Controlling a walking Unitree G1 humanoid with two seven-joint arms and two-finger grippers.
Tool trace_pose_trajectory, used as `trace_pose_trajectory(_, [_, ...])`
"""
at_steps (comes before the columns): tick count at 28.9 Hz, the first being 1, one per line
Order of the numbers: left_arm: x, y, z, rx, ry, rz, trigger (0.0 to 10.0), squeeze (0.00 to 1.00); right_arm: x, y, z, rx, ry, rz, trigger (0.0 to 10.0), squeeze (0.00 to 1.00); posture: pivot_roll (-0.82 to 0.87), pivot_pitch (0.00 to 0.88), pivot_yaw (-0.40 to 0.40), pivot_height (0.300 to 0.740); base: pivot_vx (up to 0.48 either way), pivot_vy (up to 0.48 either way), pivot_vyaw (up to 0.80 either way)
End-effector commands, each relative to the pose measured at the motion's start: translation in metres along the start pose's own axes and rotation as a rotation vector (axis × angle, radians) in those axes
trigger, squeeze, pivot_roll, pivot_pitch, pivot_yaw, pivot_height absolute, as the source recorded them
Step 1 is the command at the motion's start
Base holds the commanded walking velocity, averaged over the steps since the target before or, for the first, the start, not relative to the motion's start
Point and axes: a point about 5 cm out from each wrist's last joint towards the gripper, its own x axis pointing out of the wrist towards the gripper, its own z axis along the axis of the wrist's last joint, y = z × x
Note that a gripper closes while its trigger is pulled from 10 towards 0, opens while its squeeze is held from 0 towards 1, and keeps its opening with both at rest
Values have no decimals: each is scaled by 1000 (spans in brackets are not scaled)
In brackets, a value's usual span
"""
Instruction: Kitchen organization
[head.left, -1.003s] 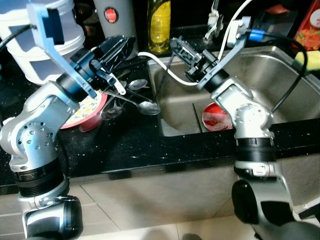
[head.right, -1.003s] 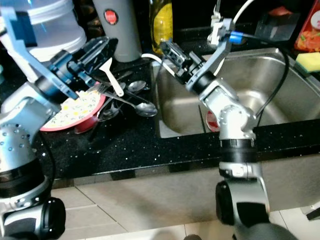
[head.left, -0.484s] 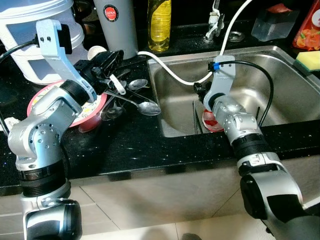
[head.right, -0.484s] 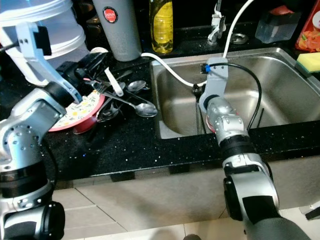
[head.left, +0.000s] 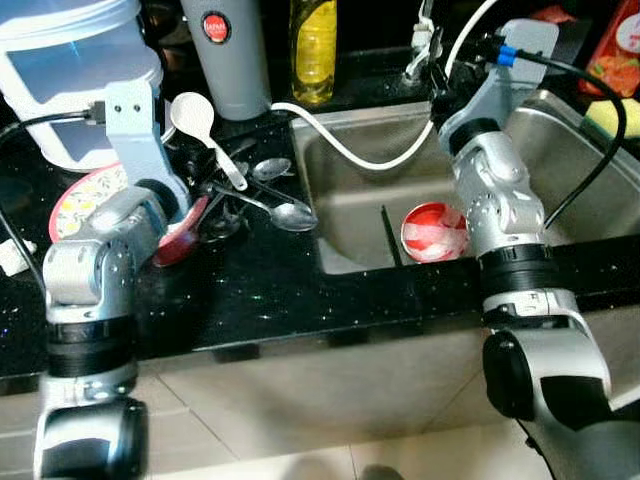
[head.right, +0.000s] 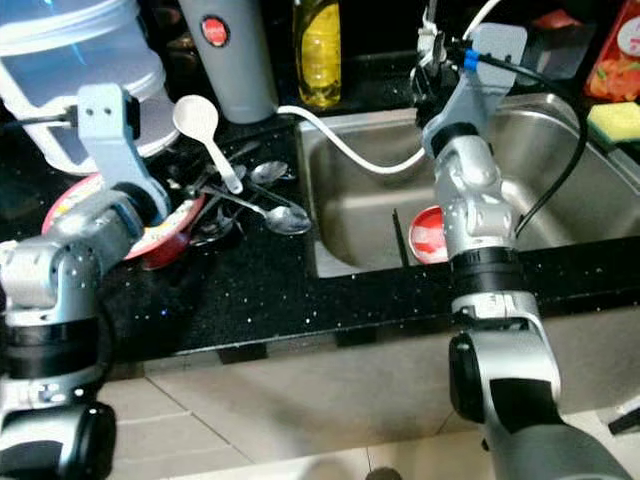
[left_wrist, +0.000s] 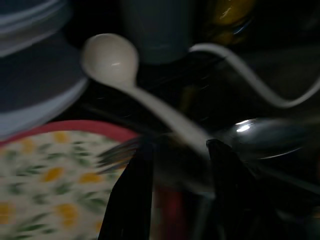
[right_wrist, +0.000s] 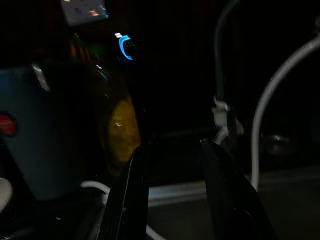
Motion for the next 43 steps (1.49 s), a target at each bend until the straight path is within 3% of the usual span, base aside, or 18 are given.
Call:
trace_pose_trajectory(1, [1, 5, 2, 37, 13, 27, 10000, 0, -2, 5, 1, 8, -9, 24, 10000, 0, -17, 48, 80, 740, 0, 0, 0])
trace_pose_trajectory(4, [4, 6, 5, 39, 4, 38, 10000, 0, -4, 7, 4, 9, -23, 34, 10000, 0, -29, 53, 90, 740, 0, 0, 0])
trace_pose_trajectory(6, [11, 6, 5, -49, -1, 32, 10000, 0, -5, 10, 11, -9, -45, 52, 10000, 0, -69, 63, 102, 740, 0, 0, 0])
trace_pose_trajectory(7, [11, 6, 5, -49, -1, 32, 10000, 0, -5, 10, 11, -9, -45, 52, 10000, 0, -69, 63, 102, 740, 0, 0, 0])
trace_pose_trajectory(8, [19, 4, 5, -218, -11, -3, 10000, 0, -6, 11, 19, -29, -69, 67, 10000, 0, -69, 68, 100, 740, 0, 0, 0])
trace_pose_trajectory(9, [24, 3, 4, -285, -8, -7, 10000, 0, -7, 11, 21, -33, -76, 68, 10000, 0, -74, 77, 99, 740, 0, 0, 0])
trace_pose_trajectory(12, [31, 8, -2, -361, 10, 46, 10000, 0, -10, 10, 20, -35, -75, 61, 10000, 0, -73, 85, 102, 740, 0, 0, 0])
trace_pose_trajectory(14, [33, 8, -5, -331, 37, 65, 10000, 0, -14, 9, 20, -37, -72, 57, 10000, 0, -77, 97, 109, 740, 0, 0, 0])
trace_pose_trajectory(21, [28, 3, -11, -357, 79, 40, 10000, 0, -20, 10, 17, -38, -66, 48, 10000, 0, -73, 93, 118, 740, 0, 0, 0])
trace_pose_trajectory(23, [20, -2, -11, -353, 79, 6, 10000, 0, -22, 9, 16, -42, -62, 46, 10000, 0, -71, 91, 128, 740, 0, 0, 0])
trace_pose_trajectory(25, [1, -13, -8, -359, 58, -43, 10000, 0, -22, 8, 16, -40, -58, 37, 10000, 0, -67, 98, 138, 740, 0, 0, 0])
trace_pose_trajectory(27, [-11, -16, -10, -374, 31, 1, 10000, 0, -22, 8, 16, -45, -57, 31, 10000, 0, -69, 107, 135, 740, 0, 0, 0])
trace_pose_trajectory(31, [-18, -17, -12, -402, 8, 59, 10000, 0, -24, 8, 14, -46, -49, 29, 10000, 0, -51, 103, 131, 740, 0, 0, 0])
trace_pose_trajectory(33, [-25, -18, -17, -455, -5, 143, 10000, 0, -26, 8, 10, -41, -29, 30, 10000, 0, -37, 106, 125, 740, 0, 0, 0])
trace_pose_trajectory(36, [-32, -23, -21, -494, 20, 170, 10000, 0, -25, 9, 7, -40, -19, 37, 10000, 0, -32, 107, 121, 740, 0, 0, 0])
trace_pose_trajectory(37, [-34, -26, -25, -543, 53, 162, 10000, 0, -24, 10, 7, -39, -17, 41, 10000, 0, -27, 105, 114, 740, 0, 0, 0])
trace_pose_trajectory(41, [-26, -30, -34, -681, 123, 149, 10000, 0, -21, 15, 5, -32, -13, 56, 10000, 0, -31, 90, 104, 740, 0, 0, 0])
trace_pose_trajectory(43, [-21, -29, -33, -704, 121, 142, 10000, 0, -20, 16, 5, -31, -14, 59, 10000, 0, -32, 89, 102, 740, 0, 0, 0])
